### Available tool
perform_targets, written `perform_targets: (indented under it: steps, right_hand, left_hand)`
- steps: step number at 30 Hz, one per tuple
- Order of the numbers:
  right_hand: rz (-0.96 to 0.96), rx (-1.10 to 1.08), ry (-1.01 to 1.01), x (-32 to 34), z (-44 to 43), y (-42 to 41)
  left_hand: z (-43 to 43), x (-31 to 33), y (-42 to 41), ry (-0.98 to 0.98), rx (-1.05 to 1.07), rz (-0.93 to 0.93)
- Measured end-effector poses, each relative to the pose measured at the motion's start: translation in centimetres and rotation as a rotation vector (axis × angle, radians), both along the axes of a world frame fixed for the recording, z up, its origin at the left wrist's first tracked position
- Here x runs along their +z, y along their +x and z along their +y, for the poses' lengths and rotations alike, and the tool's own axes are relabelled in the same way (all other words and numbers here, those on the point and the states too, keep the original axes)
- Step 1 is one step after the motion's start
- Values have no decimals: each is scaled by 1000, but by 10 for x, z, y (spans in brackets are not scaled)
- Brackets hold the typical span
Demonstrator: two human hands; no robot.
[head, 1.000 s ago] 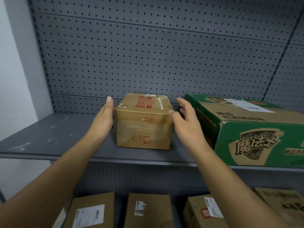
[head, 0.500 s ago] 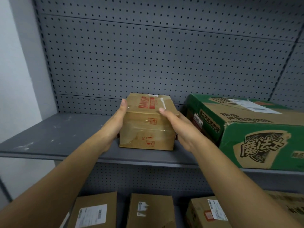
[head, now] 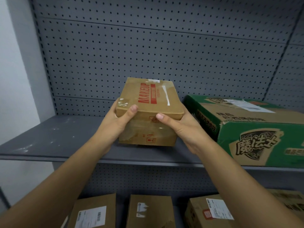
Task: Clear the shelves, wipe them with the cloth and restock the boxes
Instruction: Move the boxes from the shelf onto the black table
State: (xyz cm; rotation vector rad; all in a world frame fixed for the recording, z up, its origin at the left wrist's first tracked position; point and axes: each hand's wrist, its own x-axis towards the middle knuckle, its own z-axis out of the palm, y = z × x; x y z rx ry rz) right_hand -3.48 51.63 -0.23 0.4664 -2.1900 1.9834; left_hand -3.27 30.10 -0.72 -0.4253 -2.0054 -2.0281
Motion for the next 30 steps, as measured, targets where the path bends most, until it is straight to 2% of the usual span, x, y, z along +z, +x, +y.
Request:
perform_targets:
  steps: [16, 30]
  right_hand:
    - [287, -168, 80, 66, 29, 93]
    - [445, -444, 204, 91, 169, 200]
  left_hand:
    - [32, 49, 42, -20, -76, 372]
    - [190, 76, 86, 75, -365, 476]
